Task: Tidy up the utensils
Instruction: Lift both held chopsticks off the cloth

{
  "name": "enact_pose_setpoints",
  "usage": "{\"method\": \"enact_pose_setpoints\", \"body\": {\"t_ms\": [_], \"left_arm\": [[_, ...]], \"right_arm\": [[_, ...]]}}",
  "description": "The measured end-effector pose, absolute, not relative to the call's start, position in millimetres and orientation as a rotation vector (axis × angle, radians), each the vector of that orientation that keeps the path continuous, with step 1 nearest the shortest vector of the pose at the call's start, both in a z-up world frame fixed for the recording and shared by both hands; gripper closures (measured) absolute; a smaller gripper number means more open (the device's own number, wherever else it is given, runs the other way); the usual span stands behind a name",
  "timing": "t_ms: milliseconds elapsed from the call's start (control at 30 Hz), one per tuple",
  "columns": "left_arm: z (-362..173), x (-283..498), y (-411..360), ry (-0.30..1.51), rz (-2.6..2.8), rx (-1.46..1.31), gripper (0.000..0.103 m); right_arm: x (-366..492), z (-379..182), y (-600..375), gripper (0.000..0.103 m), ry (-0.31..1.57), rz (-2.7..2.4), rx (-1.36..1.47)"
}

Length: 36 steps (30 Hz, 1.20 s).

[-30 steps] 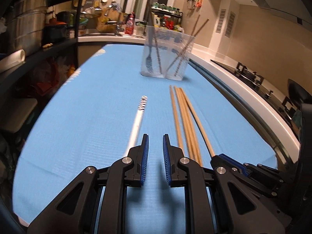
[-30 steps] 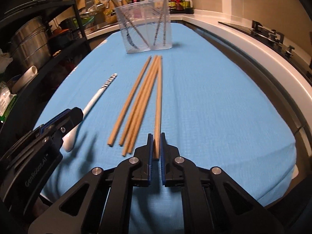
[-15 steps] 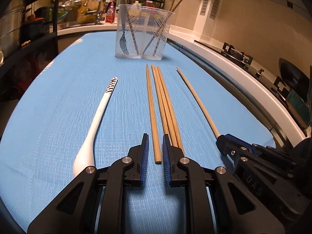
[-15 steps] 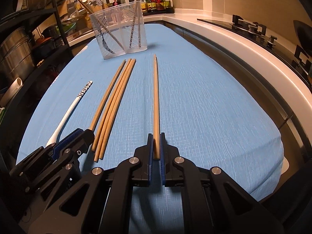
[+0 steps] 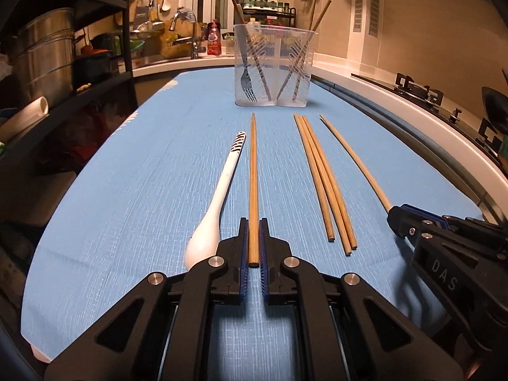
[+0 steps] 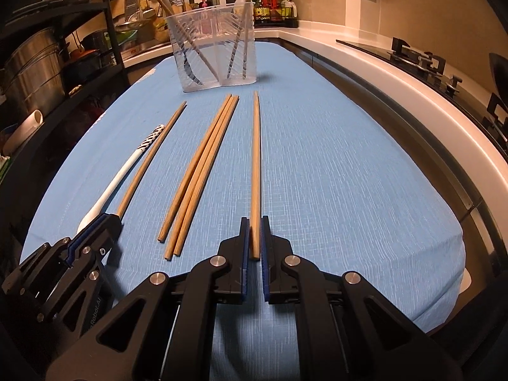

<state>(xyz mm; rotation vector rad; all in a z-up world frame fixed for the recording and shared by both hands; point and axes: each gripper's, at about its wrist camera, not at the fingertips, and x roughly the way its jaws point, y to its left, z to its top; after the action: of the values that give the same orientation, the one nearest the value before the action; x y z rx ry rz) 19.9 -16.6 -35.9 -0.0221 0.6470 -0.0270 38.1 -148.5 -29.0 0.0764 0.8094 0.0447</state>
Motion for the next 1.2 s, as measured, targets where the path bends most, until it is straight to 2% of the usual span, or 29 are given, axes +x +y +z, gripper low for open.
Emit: {"method": "enact_pose_setpoints", "body": {"t_ms": [1200], "left_arm": [[-40.4, 18.6, -20.2, 0.559, -0.003, 0.007, 0.096]], "right_arm": [[35.8, -30.7, -151.9, 0.097, 0.779, 0.004, 0.063]]}}
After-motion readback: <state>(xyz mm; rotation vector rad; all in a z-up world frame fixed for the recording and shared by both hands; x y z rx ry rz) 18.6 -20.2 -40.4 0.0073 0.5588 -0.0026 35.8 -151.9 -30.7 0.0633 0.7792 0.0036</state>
